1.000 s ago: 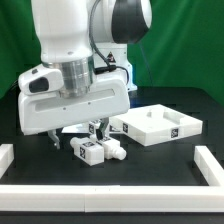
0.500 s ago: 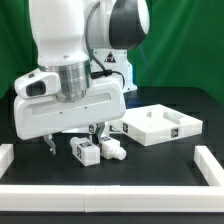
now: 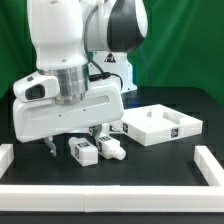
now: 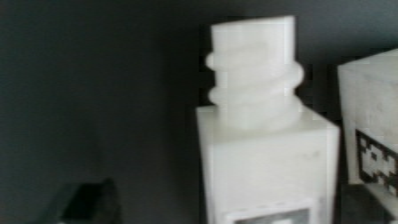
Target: Assemble one leg
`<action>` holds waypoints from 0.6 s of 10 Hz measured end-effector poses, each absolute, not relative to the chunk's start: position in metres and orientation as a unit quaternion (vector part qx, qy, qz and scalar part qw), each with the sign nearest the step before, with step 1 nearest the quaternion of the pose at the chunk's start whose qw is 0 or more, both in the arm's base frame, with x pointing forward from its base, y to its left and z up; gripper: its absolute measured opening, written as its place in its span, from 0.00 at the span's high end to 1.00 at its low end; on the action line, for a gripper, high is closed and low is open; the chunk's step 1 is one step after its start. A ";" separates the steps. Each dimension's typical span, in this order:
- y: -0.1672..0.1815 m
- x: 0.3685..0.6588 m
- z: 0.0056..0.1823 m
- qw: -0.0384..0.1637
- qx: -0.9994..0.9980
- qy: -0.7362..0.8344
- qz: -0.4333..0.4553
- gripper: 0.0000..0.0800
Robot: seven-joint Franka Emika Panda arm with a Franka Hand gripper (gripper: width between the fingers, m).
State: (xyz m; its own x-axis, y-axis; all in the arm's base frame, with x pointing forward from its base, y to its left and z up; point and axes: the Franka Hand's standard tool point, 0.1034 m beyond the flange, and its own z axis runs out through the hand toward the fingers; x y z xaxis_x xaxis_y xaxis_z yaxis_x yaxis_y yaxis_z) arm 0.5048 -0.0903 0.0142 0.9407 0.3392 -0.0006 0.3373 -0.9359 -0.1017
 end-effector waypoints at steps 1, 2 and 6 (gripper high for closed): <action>-0.090 0.505 0.014 0.050 -0.984 -0.172 0.009 0.47; -0.090 0.505 0.014 0.050 -0.984 -0.172 0.009 0.47; -0.092 0.504 0.015 0.050 -0.984 -0.171 0.009 0.65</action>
Offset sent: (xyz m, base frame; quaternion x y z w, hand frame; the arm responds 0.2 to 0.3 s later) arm 0.0000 0.0000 0.0000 0.0000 0.0000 0.0000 1.0000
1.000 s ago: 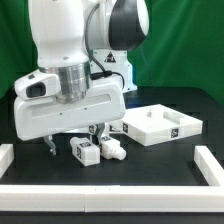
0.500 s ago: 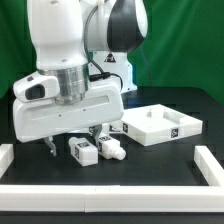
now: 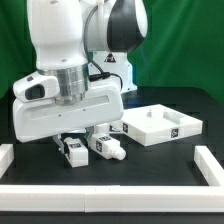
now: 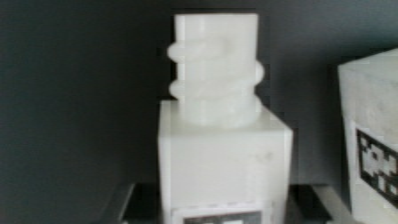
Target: Assemble one leg
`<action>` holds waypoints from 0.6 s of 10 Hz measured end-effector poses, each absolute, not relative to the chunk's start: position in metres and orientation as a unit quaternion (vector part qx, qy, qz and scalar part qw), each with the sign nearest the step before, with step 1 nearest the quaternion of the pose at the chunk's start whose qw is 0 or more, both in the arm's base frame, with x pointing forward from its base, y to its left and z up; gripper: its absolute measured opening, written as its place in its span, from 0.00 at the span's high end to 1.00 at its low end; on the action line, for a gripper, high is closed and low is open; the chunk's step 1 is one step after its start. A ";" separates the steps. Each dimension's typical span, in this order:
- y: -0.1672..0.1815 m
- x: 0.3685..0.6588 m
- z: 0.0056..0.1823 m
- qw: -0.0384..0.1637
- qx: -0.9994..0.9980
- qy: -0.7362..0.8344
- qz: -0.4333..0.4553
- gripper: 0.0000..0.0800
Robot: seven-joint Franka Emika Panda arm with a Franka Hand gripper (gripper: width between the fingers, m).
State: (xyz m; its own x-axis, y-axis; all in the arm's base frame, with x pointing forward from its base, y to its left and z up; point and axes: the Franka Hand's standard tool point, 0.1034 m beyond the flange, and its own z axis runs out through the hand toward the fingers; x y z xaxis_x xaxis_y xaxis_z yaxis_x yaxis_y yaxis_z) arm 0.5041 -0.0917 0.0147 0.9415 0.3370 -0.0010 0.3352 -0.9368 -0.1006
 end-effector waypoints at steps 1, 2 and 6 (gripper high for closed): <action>-0.097 0.497 0.017 0.047 -0.985 -0.165 0.012 0.65; -0.107 0.487 0.018 0.044 -0.985 -0.166 0.015 0.65; -0.158 0.440 0.014 0.034 -0.983 -0.177 0.026 0.65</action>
Offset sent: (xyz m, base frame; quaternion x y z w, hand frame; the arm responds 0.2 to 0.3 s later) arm -0.0628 -0.0531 0.0148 -0.0338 -0.0115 -0.0077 0.9993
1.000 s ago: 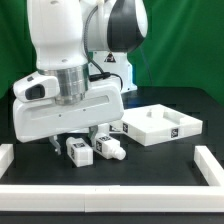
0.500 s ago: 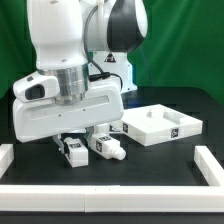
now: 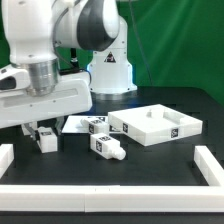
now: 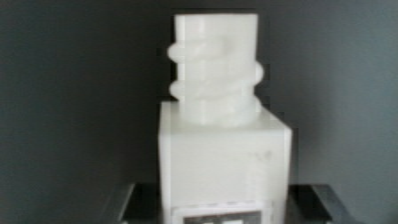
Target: Assemble one leg
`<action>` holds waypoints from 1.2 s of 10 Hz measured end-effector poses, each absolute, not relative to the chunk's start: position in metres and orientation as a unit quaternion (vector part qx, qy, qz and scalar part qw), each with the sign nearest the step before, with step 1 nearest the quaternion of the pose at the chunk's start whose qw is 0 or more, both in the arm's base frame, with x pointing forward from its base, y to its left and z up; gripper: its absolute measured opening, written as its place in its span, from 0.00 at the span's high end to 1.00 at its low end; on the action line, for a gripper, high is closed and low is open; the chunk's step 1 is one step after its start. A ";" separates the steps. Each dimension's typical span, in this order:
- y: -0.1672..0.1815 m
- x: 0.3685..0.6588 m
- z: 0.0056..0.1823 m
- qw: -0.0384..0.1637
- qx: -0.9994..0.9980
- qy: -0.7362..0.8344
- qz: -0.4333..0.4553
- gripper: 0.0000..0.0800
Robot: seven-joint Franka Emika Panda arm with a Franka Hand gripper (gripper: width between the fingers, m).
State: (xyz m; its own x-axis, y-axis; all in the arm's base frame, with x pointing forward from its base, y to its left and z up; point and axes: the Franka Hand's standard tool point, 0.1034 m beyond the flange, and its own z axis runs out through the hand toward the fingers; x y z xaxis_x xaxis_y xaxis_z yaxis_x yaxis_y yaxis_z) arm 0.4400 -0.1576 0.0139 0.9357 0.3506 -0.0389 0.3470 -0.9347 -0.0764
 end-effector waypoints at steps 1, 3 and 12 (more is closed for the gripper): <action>-0.168 0.441 0.014 0.033 -0.983 -0.181 0.023 0.65; -0.185 0.451 0.019 0.031 -0.983 -0.180 0.017 0.65; -0.166 0.477 0.038 0.023 -0.984 -0.177 0.001 0.20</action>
Offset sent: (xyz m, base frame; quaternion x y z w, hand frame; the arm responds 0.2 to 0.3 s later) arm 0.0211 -0.0083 -0.0083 0.0107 0.0204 -0.0011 0.9997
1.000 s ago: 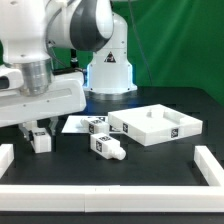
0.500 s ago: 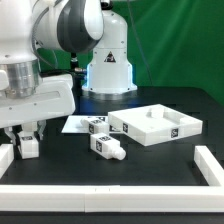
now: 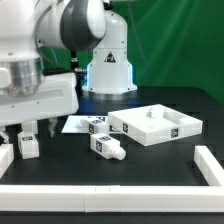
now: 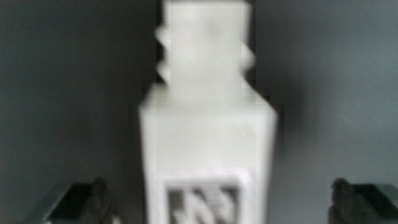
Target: Assemble one leg
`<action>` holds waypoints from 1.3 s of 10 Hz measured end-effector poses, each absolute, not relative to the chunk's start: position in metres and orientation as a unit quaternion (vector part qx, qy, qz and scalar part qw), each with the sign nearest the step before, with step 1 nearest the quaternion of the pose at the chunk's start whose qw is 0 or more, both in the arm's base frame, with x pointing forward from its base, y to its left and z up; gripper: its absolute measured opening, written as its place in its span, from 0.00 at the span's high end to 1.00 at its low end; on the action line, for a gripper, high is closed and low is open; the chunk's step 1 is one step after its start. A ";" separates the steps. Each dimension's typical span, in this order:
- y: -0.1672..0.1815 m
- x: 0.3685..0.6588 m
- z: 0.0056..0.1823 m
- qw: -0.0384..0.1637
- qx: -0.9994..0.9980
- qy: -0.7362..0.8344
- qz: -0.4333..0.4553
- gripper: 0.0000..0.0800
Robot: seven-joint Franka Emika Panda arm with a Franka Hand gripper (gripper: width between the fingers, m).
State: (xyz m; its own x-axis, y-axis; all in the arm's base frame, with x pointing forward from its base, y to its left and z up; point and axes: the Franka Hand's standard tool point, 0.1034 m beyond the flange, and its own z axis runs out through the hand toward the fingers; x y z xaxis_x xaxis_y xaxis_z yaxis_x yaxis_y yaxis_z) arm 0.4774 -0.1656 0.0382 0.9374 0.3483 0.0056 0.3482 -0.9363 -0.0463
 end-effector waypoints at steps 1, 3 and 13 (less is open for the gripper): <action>-0.152 0.483 0.047 0.026 -0.987 -0.156 0.002 0.20; -0.114 0.503 0.062 0.028 -0.991 -0.134 -0.002 0.19; -0.035 0.474 0.007 0.017 -0.991 -0.134 -0.001 0.19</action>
Offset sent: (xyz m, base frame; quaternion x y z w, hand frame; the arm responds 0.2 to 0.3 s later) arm 0.0126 0.0734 -0.0017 0.0002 -0.0013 0.0477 0.9989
